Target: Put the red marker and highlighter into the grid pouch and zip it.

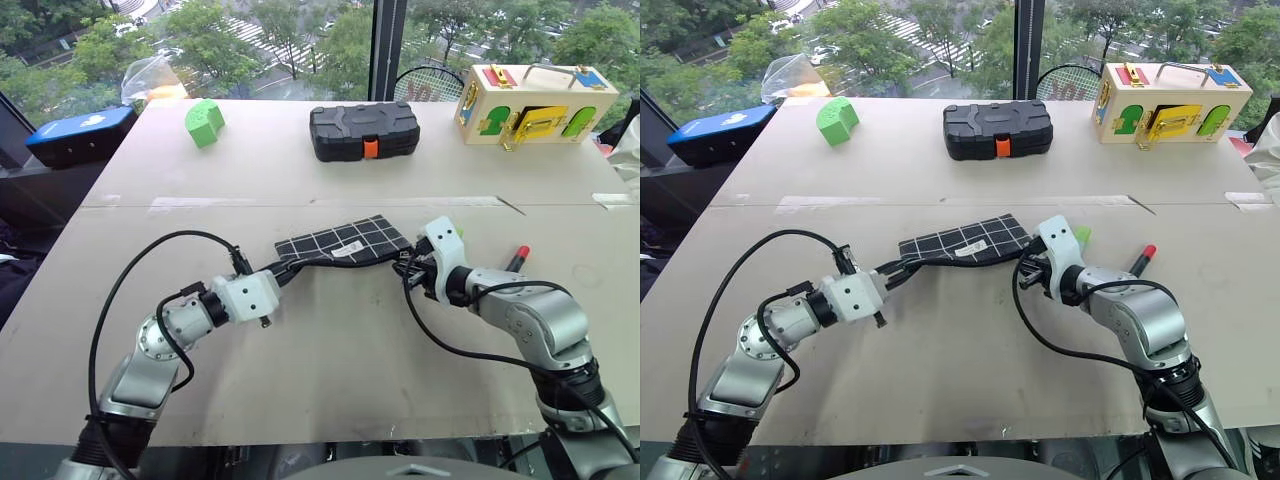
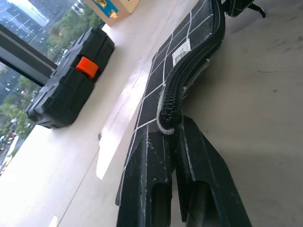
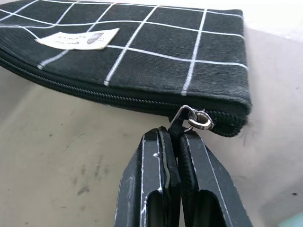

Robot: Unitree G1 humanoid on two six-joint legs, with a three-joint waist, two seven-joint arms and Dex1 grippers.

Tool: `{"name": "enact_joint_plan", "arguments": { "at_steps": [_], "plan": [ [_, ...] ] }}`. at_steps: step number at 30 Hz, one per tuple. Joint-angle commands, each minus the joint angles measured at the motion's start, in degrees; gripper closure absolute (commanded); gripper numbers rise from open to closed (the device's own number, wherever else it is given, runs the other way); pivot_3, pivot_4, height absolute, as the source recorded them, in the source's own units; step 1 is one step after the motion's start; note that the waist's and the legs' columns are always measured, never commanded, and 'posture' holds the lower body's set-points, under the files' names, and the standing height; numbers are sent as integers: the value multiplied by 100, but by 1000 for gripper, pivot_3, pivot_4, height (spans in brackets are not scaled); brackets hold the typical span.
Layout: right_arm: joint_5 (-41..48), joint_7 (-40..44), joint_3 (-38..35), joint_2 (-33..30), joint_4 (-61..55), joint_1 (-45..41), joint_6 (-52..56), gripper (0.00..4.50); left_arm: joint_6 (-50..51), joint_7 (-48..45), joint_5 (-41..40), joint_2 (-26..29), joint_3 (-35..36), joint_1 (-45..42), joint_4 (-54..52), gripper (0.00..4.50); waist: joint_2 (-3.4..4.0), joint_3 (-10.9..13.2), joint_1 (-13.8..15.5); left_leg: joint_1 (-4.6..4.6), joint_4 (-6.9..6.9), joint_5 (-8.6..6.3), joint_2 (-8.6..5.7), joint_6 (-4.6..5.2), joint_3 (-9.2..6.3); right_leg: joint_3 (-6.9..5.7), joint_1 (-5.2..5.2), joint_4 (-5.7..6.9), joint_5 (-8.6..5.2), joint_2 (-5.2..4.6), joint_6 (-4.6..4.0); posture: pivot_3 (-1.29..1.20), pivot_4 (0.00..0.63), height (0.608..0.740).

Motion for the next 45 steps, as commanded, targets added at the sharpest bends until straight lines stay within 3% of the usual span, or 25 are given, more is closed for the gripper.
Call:
{"name": "enact_joint_plan", "arguments": {
  "at_steps": [1, 17, 29, 45],
  "plan": [
    [42, 53, 87, -12, -355, -131, 8, 4456, -113, -25, -61, -43, -69, -5, -129, 4500, 0, 0, 1, 0, 0, 0, 0, 1, 0, 0, 0, 0, 0, -1, 0, 0, 150, 740],
    [9, 119, 121, -256, -517, -135, 216, 4456, 51, 98, -218, -343, 70, -51, -102, 4500, 0, 1, 1, -3, -1, -3, 0, 4, -3, 0, -1, -2, 0, -4, 0, 0, 150, 740],
    [23, 154, 516, 72, -568, -365, 353, 4456, -28, 168, -159, -436, 25, 65, -125, 4500, -6, -3, 3, -30, 0, -1, 0, 2, -6, -1, -31, -3, 0, -4, 0, 0, 150, 740],
    [-299, 68, 367, -376, -405, -103, 154, 4456, -53, -25, -439, -357, 73, 449, -192, 4500, -8, -4, -10, -44, 2, 2, 0, -2, -7, -9, -37, -3, 1, 0, 0, 0, 150, 740]
  ]
}}
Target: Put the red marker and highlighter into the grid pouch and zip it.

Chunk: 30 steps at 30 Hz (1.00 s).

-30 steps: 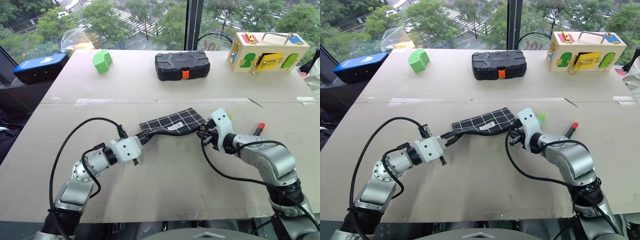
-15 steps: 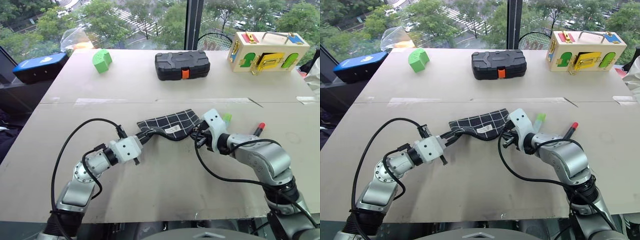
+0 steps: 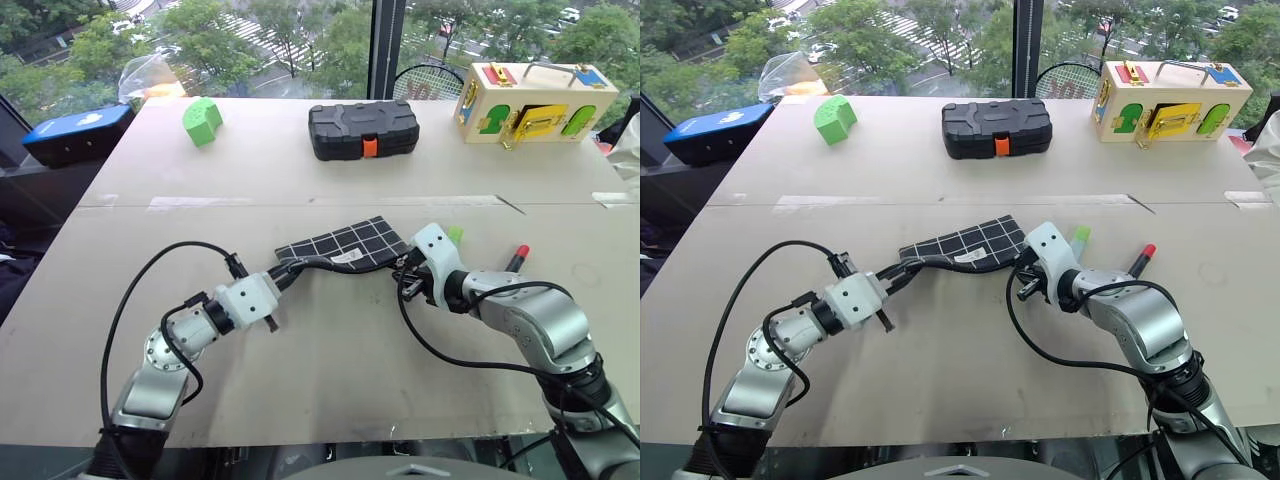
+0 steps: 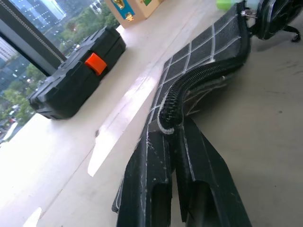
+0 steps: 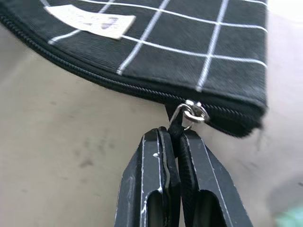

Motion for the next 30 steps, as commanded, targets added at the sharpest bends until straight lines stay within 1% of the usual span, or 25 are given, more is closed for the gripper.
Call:
{"name": "enact_joint_plan", "arguments": {
  "at_steps": [1, 5, 10, 12, 20, 22, 24, 27, 30],
  "plan": [
    [-13, -30, -154, 82, -75, -9, -112, 4456, -140, -136, -119, 87, -32, 82, -176, 4500, 0, 0, 2, 0, 0, 0, 0, 0, -1, -1, 0, 0, 0, 1, 0, 0, 150, 740],
    [11, -14, -185, 102, -97, -12, -90, 4456, -126, -106, -29, 52, -54, 102, -117, 4500, 0, 0, 15, 0, 1, 0, 0, 1, -1, -2, 0, 0, 0, 1, 0, 0, 150, 740],
    [33, 112, -44, 20, -211, 22, -141, 4456, -178, -125, 13, 45, -82, 144, -121, 4500, 0, 0, 12, -1, 1, -1, -1, 2, -1, 0, 0, 0, 0, -1, -1, 0, 150, 740],
    [-86, 104, 100, -27, -202, 2, -224, 4456, -129, -136, -69, 14, -79, 139, -178, 4500, 0, 0, 9, -1, 1, -1, 0, 2, -1, -1, 0, 0, 0, 0, 0, 0, 150, 740],
    [-820, 203, 820, -666, -117, 2, -845, 4456, 255, -106, -299, -97, 7, 142, -318, 4500, -1, -1, 10, -1, 2, -1, -2, 2, -1, -1, 0, 0, 0, 0, 0, 0, 150, 740],
    [-966, 216, 956, -713, -111, -23, -982, 4456, 331, -105, -331, -108, -1, 146, -366, 4500, -2, -1, 11, -1, 2, -1, -1, 2, -1, -2, 0, 0, 0, 1, 0, 0, 150, 740],
    [-981, 235, 973, -642, -124, -38, -996, 4456, 389, -103, -344, -118, -17, 141, -412, 4500, -2, -1, 11, -1, 2, 1, -1, -1, -1, -2, 0, 0, 0, 4, 0, 0, 150, 740],
    [-640, 237, 632, -171, -226, -63, -741, 4456, 526, -99, -388, -186, -59, 104, -529, 4500, -5, -3, 11, -1, 2, 5, -1, -8, -1, -1, 0, 0, 0, 8, 1, 0, 150, 740],
    [-570, 252, 481, 0, -290, -122, -579, 4456, 745, -63, -508, -288, -46, 58, -651, 4500, -5, -3, 18, -1, 2, 4, 0, -6, -1, -2, 1, 1, 0, 9, 1, 0, 150, 740]
  ]
}}
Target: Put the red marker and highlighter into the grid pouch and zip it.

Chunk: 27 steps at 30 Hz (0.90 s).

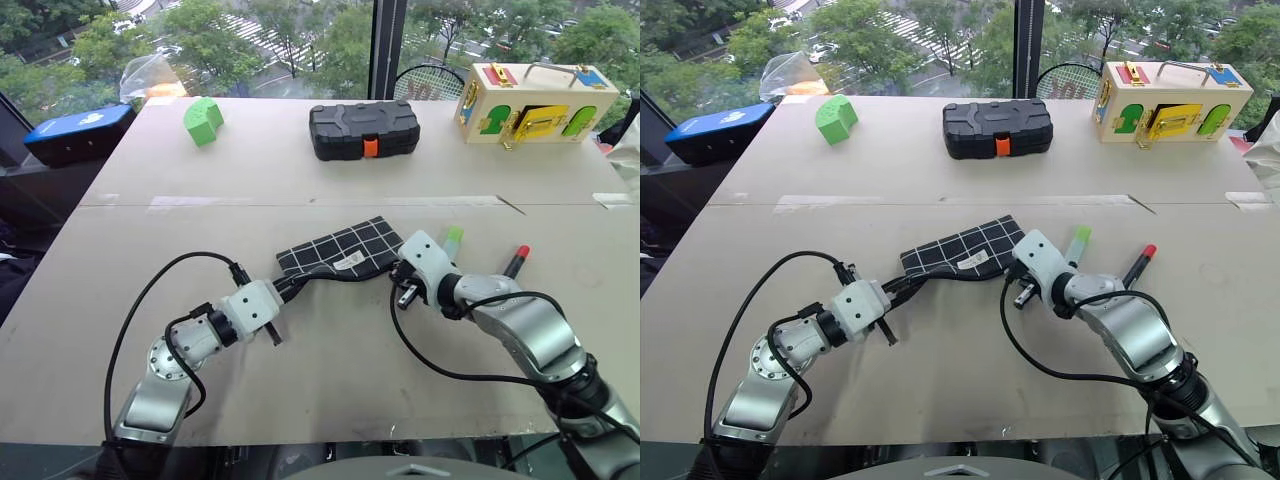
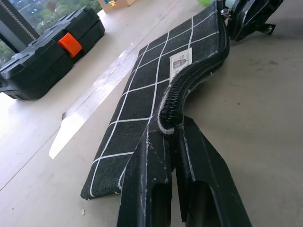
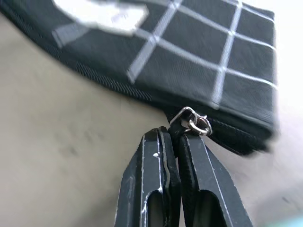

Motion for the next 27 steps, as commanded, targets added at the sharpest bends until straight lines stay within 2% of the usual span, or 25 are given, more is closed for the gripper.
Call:
{"name": "enact_joint_plan", "arguments": {
  "at_steps": [1, 9, 16, 27],
  "plan": [
    [161, 61, -247, 116, -299, -173, 150, 4456, 289, 107, -301, -153, 27, -86, -428, 4500, 0, 0, 9, 0, 0, 0, -1, 0, 0, 0, 0, 0, 0, 0, 0, 0, 150, 740],
    [-8, 42, -297, -87, -274, -372, 120, 4456, 998, 242, -781, -380, 169, -150, -714, 4500, -2, -1, -3, -1, 1, 4, -2, -6, -1, 2, 0, 0, 0, 1, 0, 0, 150, 740],
    [431, 69, -613, 418, -509, -608, 600, 4456, 1331, 370, -804, -508, 76, -187, -924, 4500, -3, -1, -2, -1, 1, 4, -2, -6, -1, 2, 0, 1, 0, 8, 0, 0, 150, 740],
    [380, 92, -512, 116, -473, -593, 690, 4456, 1672, 494, -1011, -621, 185, -277, -1066, 4500, -5, -3, -3, -2, 2, 4, -4, -7, -2, 5, 1, 1, 0, 7, -1, 0, 150, 740]
  ]
}}
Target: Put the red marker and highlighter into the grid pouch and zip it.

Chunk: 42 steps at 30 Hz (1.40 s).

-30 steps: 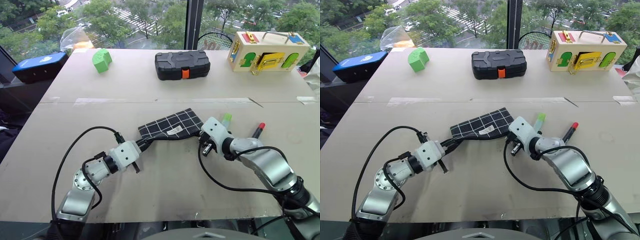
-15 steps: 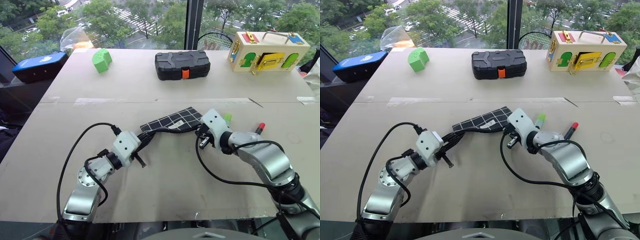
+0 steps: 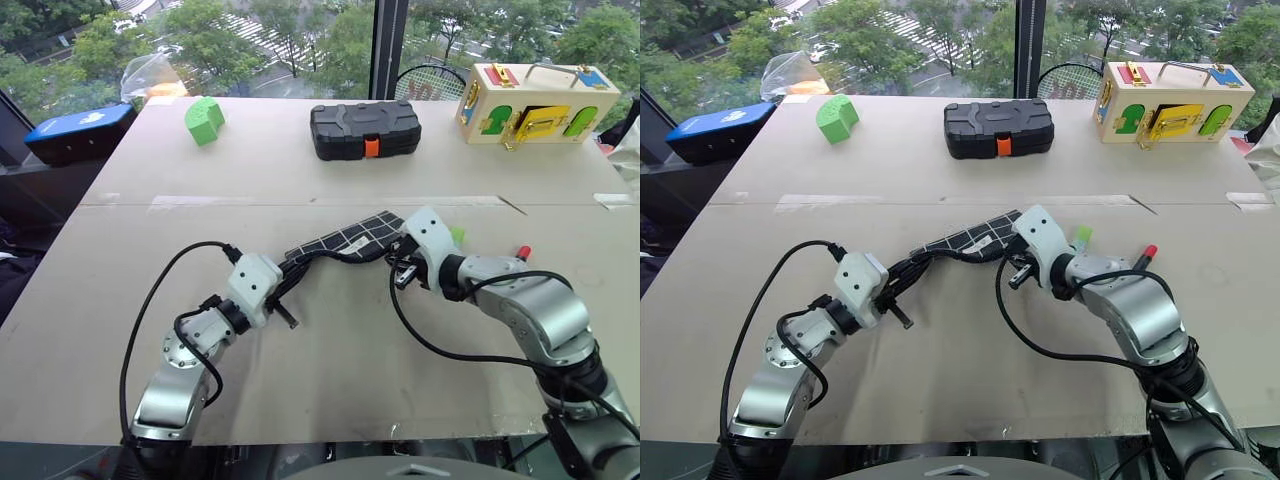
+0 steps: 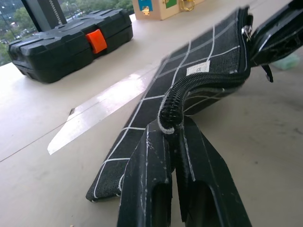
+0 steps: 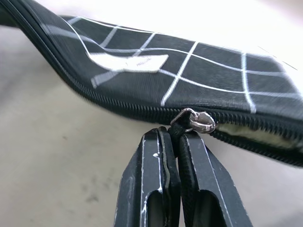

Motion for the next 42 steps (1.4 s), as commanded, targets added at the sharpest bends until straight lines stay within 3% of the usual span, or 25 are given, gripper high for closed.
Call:
{"name": "enact_joint_plan", "arguments": {
  "at_steps": [1, 9, 15, 20, 24, 26, 35, 42],
  "plan": [
    [42, 58, 78, 47, -157, -79, -109, 4456, 51, 45, -176, -33, 110, -83, -362, 4500, 0, 0, -3, 0, 0, 0, 0, 0, 0, 0, 0, 0, 0, 1, 0, 0, 150, 740],
    [3, 12, 207, 115, -146, -69, -48, 4456, 207, 99, -166, -35, 127, -62, -476, 4500, -1, -1, 7, 0, 0, 0, 0, 0, 0, -1, 0, 0, 0, 1, 0, 0, 150, 740],
    [288, 34, -210, 236, -323, -123, 333, 4456, 398, 221, -210, -79, 158, -113, -525, 4500, -1, 0, 4, 0, 1, 0, 0, 0, -1, 0, 0, 0, 0, 1, 0, 0, 150, 740],
    [623, -27, -423, 825, -290, -180, 781, 4456, 623, 333, -257, -143, 156, -222, -564, 4500, -2, -1, -2, 0, 0, 0, 0, 0, -2, 4, 1, 2, 0, 2, 0, 0, 150, 740],
    [1440, 129, -1081, 2036, -366, -215, 1290, 4456, 748, 345, -201, -163, -10, -165, -800, 4500, -3, -2, -16, 0, -1, 1, 2, -1, -3, 6, 0, 4, 1, 3, 0, 0, 150, 740],
    [1443, -3, -1215, 2201, -325, -252, 1346, 4456, 714, 259, -156, -90, -71, -94, -909, 4500, -2, -1, -8, -2, -2, 1, 2, -2, -9, 7, 1, 5, 1, 4, 0, 0, 150, 740],
    [1608, -13, -968, 2320, 11, -350, 1178, 4456, 61, -222, 169, 262, -355, -87, -888, 4500, -6, -4, -17, -2, 0, 2, -7, -3, -10, 4, 0, 5, 0, 3, -2, 0, 150, 740],
    [1458, 292, -537, 1696, 489, -558, 885, 4456, -805, -616, 347, 504, -393, 42, -657, 4500, -4, -3, -15, -3, -2, 4, -4, -8, -11, 2, 0, 4, 0, 3, -2, 0, 150, 740]
  ]
}}
